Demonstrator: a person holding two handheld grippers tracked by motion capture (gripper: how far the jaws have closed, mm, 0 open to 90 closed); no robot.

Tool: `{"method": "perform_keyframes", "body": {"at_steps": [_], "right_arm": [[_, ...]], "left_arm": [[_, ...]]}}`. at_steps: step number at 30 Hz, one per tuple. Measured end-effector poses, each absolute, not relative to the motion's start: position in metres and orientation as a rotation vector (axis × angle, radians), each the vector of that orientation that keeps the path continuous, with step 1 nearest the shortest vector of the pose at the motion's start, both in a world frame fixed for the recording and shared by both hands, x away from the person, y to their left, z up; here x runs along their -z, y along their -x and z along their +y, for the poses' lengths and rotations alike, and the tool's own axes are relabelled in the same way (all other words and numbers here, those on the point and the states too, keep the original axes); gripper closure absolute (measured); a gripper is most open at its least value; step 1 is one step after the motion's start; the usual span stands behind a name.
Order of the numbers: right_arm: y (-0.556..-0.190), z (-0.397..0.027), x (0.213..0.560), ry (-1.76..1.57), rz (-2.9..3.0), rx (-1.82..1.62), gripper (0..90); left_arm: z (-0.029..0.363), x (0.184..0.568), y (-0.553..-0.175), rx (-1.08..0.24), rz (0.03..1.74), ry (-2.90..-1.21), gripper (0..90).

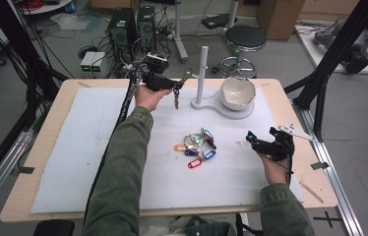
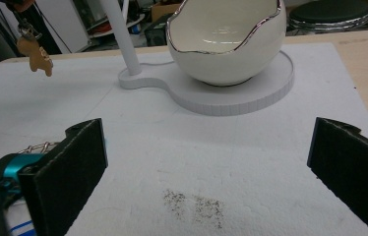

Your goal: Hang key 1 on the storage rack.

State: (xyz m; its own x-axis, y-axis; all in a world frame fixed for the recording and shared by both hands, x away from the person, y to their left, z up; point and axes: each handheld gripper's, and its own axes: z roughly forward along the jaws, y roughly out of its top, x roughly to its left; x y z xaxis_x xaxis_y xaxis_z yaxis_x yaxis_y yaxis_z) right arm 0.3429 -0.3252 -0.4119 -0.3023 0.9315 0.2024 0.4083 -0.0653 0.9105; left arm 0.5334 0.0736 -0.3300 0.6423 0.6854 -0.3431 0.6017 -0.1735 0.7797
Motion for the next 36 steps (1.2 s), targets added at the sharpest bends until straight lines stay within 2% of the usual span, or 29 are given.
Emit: {"method": "perform_keyframes", "body": {"at_steps": [18,25,29,30,33,35,36], "right_arm": [[-0.343,-0.326,0.412,-1.441,1.716,-1.360,0.6],[-0.343,-0.327,0.412,-1.443,1.718,-1.359,0.6],[-0.343,-0.327,0.413,-1.444,1.720,-1.358,0.6],[-0.342,-0.327,0.413,-1.444,1.720,-1.363,0.6],[-0.342,-0.328,0.412,-1.450,1.717,-1.369,0.6],[-0.342,-0.328,0.412,-1.449,1.719,-1.370,0.6],[-0.342,-0.328,0.412,-1.450,1.720,-1.372,0.6]], "left_arm": [[0.055,0.344,-0.539,-0.090,1.031,-1.888,72.8],[0.051,0.349,-0.541,-0.191,1.097,-1.982,68.4],[0.055,0.345,-0.541,-0.183,1.123,-1.928,56.7],[0.057,0.344,-0.541,-0.183,1.138,-1.918,46.4],[0.062,0.342,-0.542,-0.146,1.174,-1.879,42.1],[0.061,0.341,-0.538,-0.243,1.228,-1.886,23.6],[0.062,0.341,-0.538,-0.241,1.236,-1.895,18.3]]}}
